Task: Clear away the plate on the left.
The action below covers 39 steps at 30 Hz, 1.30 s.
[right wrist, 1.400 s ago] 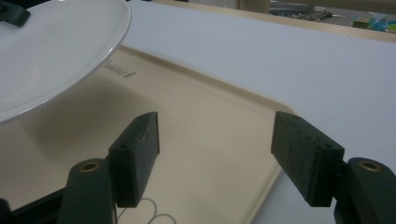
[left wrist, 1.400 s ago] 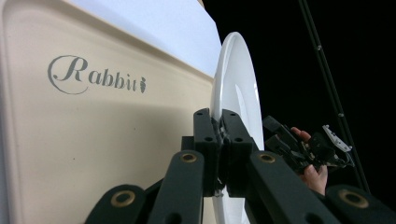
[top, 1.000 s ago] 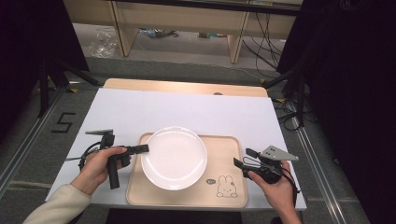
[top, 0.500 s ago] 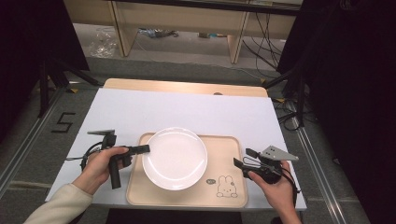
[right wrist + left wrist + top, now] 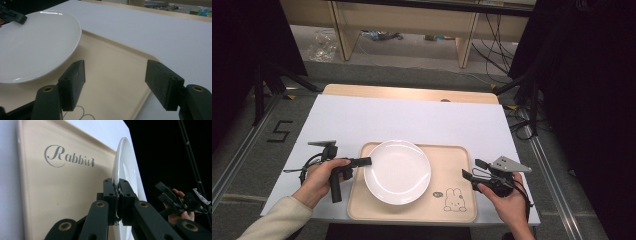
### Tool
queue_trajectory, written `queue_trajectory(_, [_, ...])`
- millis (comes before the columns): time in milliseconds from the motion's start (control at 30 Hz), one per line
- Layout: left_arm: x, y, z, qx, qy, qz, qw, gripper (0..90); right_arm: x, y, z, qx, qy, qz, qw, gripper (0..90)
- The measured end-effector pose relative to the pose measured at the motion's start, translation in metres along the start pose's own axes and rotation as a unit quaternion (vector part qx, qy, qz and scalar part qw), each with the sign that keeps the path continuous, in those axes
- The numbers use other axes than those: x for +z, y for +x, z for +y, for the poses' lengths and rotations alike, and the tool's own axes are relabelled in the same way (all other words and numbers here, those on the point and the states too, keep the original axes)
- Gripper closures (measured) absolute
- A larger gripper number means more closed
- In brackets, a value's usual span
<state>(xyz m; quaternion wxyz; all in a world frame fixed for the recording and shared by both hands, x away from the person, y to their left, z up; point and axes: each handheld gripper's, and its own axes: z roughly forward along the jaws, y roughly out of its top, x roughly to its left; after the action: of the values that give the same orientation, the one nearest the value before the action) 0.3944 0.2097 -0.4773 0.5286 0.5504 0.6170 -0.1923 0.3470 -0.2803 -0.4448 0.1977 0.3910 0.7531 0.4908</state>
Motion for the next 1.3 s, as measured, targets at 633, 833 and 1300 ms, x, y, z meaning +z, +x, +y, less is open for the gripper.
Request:
queue_trajectory(633, [0.006, 0.013, -0.001, 0.035, 0.018, 0.023, 0.9989, 85.1, 0.000, 0.000, 0.000, 0.001, 0.001, 0.000, 1.0000, 33.3])
queue_trajectory(833, [0.006, 0.013, -0.002, 0.078, 0.033, 0.062, 0.9945, 77.8, -0.002, 0.000, 0.000, -0.002, 0.012, 0.001, 0.9999, 33.3])
queue_trajectory(1300, [-0.016, -0.014, -0.007, 0.339, -0.045, 0.124, 0.9316, 35.6, -0.001, 0.000, 0.000, 0.002, 0.007, 0.009, 0.9999, 33.1])
